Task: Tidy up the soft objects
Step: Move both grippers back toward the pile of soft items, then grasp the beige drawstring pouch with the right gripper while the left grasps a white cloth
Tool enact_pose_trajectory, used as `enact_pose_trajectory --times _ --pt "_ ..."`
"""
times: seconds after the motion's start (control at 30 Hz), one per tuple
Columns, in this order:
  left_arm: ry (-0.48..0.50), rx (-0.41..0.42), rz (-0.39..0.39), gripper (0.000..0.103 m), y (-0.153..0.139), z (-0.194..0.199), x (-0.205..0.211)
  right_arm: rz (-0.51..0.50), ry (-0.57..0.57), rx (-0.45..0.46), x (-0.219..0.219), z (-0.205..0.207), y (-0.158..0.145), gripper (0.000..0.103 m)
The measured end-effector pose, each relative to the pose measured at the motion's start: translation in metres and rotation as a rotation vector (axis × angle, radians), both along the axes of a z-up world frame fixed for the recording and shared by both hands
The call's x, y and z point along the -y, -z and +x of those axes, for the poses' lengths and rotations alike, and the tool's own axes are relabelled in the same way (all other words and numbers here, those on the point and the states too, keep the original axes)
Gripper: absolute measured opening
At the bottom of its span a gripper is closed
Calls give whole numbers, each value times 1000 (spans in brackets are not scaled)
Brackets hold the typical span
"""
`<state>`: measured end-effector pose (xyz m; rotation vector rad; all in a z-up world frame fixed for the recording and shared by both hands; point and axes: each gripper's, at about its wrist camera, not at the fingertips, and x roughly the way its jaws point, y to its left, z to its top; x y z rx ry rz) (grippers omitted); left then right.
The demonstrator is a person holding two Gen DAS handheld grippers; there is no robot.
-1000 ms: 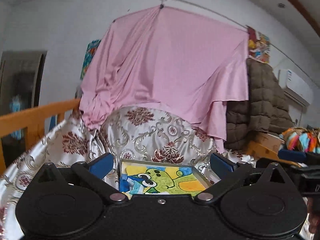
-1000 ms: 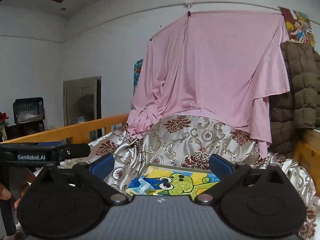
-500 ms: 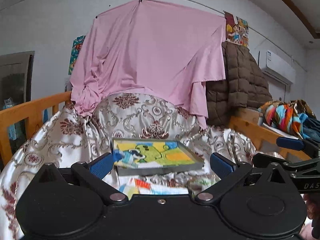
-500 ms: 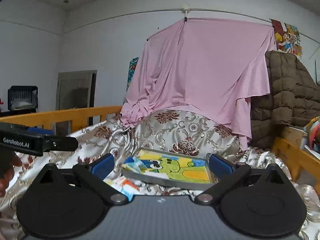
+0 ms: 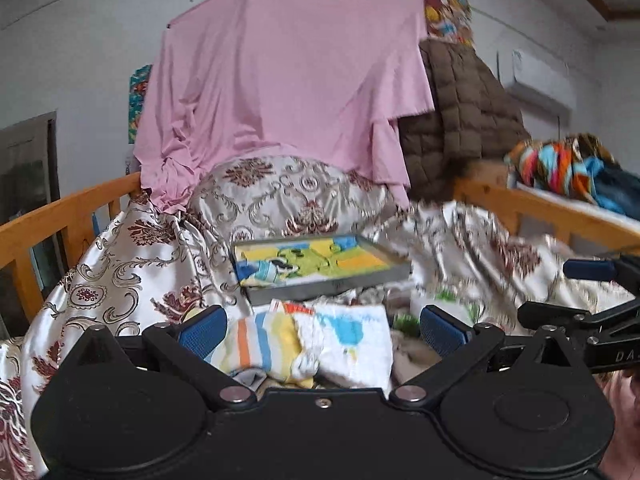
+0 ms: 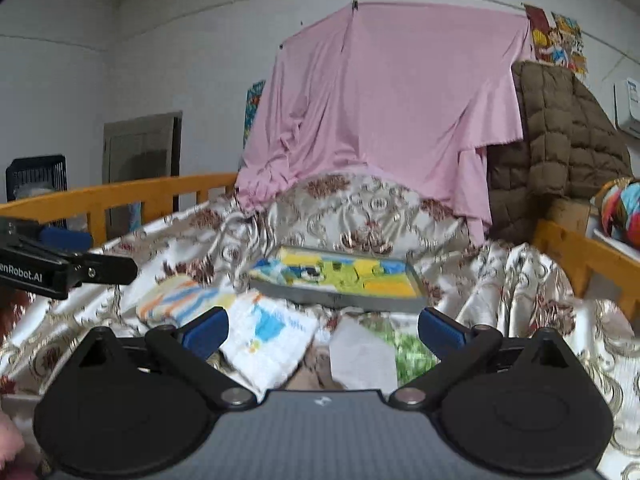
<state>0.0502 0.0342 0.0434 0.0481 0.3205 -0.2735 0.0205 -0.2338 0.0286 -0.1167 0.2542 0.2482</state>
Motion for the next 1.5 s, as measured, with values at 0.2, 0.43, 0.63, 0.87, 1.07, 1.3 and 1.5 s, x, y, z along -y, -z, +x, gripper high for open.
enact_pose_trajectory --times 0.2,0.43,0.63,0.87,1.07,1.3,1.5 --pt "63 -73 73 102 14 7 7 -53 -13 -45 -6 4 8 103" --pt "131 -216 101 102 35 27 13 -116 -38 -164 -19 19 26 103" --pt "176 -302 139 102 54 48 20 -130 -21 -244 -22 34 36 103" --pt "253 -345 219 102 73 57 36 -143 42 -397 -19 65 54 103" --pt "283 -333 246 102 80 64 43 -64 48 -486 -7 90 66 103" --pt "324 -374 234 102 96 86 51 -47 17 -535 -12 110 75 103" --pt "338 -430 151 102 108 105 52 20 23 -574 -7 126 82 103"
